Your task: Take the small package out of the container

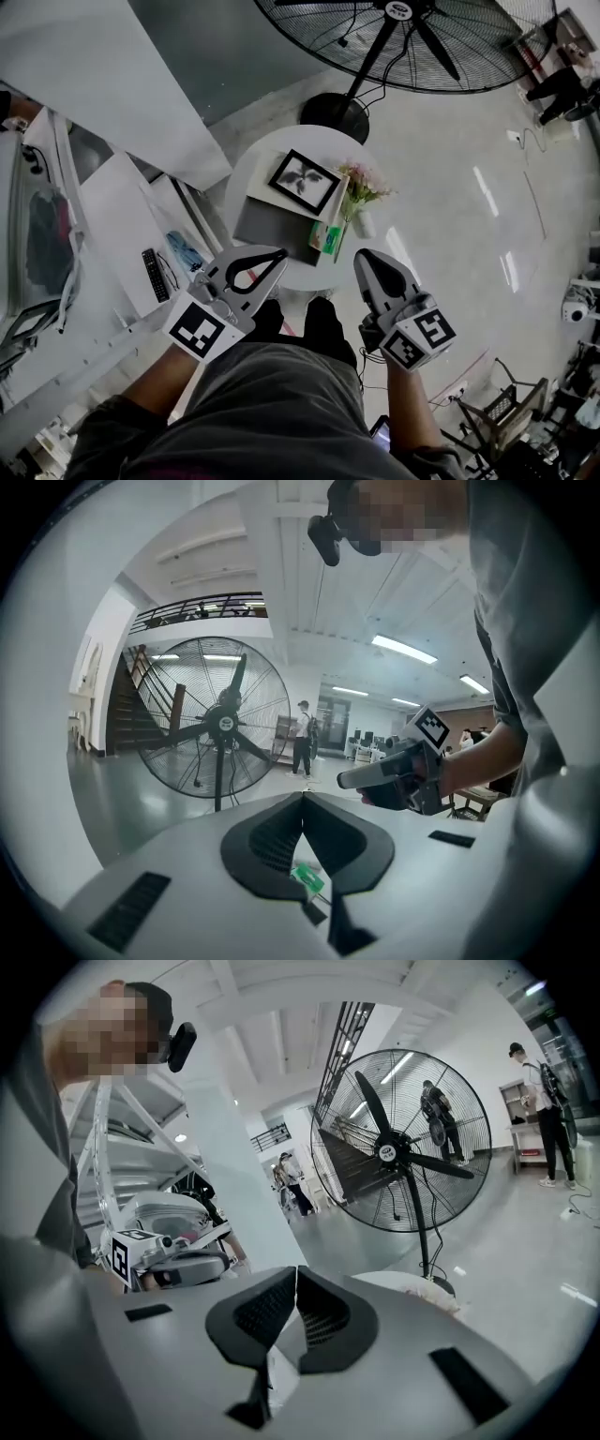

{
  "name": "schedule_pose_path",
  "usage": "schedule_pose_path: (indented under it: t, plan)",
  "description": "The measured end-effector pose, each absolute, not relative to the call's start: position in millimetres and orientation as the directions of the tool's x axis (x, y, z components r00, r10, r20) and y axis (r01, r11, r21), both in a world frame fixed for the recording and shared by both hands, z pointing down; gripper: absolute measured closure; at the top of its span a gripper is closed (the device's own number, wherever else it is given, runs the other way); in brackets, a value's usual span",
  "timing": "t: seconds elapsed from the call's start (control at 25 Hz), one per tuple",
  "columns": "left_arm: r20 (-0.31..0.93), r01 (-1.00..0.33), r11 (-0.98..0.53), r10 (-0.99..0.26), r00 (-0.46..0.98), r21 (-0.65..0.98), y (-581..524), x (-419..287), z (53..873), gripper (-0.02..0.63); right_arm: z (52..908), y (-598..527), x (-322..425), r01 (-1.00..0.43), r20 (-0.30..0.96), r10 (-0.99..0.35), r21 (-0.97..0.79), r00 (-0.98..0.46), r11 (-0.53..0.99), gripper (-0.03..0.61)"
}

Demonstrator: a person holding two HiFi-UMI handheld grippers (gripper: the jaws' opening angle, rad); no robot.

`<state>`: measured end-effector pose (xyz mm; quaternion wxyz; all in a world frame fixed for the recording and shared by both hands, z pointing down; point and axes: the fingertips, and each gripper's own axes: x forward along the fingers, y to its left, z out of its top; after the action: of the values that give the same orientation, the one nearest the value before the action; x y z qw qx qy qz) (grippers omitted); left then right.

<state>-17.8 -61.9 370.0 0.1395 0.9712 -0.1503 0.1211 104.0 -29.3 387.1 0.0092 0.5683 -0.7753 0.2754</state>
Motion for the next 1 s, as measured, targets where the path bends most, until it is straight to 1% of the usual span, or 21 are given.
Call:
schedule_pose_path:
  t: [0.16, 0.32, 0.64, 0.76, 1.0]
  plan:
    - [0.304, -0.363, -0.906, -0.290, 0.907, 0.219, -72.1, -3.1, 382.7, 0.597, 418.5, -44.0, 119.8, -0.883, 0.378, -0.850, -0.428, -0.368, 0.192, 0.555]
    - [0.344, -0.424, -0.879, -0.337, 0.877, 0.220, -79.9, 15.9, 398.8, 0.598, 451.6, -58.5, 134.6, -0.864, 0.424, -0.806, -0.462, -0.412, 0.199, 0.555]
    - [0.420, -0.561, -0.794, -0.438, 0.795, 0.233, -88.5, 39.5, 440.4, 0.598, 512.5, -68.0, 135.3, -0.827, 0.508, -0.691, -0.509, -0.514, 0.240, 0.554]
    - [0.445, -0.592, -0.772, -0.457, 0.770, 0.231, -89.1, 39.7, 455.6, 0.598, 533.0, -71.0, 136.9, -0.830, 0.536, -0.669, -0.506, -0.515, 0.234, 0.554]
    - [0.464, -0.611, -0.749, -0.460, 0.757, 0.255, -86.7, 32.0, 475.4, 0.598, 557.1, -70.4, 139.7, -0.844, 0.578, -0.654, -0.505, -0.487, 0.181, 0.552]
